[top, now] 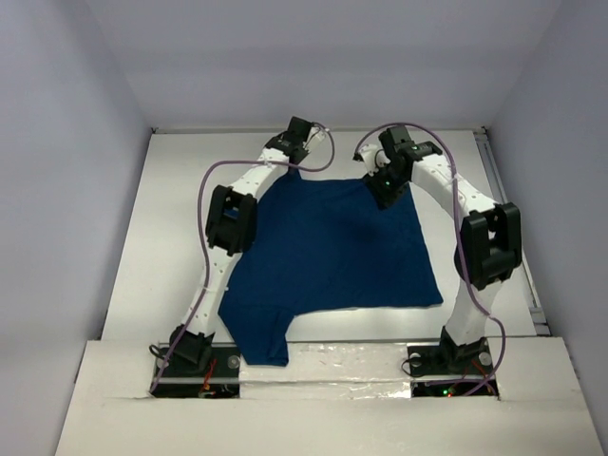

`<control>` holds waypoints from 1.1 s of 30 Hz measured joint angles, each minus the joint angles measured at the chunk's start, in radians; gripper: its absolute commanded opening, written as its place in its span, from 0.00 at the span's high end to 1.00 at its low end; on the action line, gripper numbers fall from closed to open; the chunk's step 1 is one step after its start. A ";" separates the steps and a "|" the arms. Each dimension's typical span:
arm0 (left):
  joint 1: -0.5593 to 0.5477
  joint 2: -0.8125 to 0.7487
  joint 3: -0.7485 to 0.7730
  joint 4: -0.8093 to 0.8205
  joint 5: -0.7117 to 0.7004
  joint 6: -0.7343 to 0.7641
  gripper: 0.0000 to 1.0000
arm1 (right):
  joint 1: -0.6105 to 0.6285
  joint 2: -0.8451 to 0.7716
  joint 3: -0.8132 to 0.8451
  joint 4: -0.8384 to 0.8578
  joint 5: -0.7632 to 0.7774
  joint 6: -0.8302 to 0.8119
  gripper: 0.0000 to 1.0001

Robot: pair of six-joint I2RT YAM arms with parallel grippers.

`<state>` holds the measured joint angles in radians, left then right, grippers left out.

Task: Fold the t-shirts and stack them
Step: Flatten out the tshirt

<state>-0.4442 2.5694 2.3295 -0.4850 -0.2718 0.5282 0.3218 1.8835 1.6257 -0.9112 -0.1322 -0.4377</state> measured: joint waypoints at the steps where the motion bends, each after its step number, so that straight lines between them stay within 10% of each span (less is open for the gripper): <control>1: -0.002 0.003 -0.003 0.008 -0.020 0.000 1.00 | 0.000 -0.006 0.000 0.000 -0.005 0.000 0.66; 12: -0.079 -0.088 -0.486 0.557 -0.559 0.149 1.00 | 0.007 -0.013 -0.024 0.007 -0.002 -0.001 0.69; 23: -0.105 -0.090 -0.494 1.629 -0.763 1.107 0.89 | 0.014 -0.018 -0.051 0.007 -0.016 -0.001 0.69; 28: -0.106 -0.081 -0.547 1.703 -0.822 1.130 0.34 | 0.014 -0.050 -0.081 0.003 -0.021 -0.003 0.68; 33: -0.137 -0.098 -0.602 1.260 -0.792 0.721 0.27 | 0.019 -0.068 -0.084 0.003 -0.026 -0.004 0.68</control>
<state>-0.5808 2.4714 1.7279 0.7746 -1.0641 1.2491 0.3412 1.8160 1.5417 -0.9081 -0.1585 -0.4416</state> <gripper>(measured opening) 0.722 0.316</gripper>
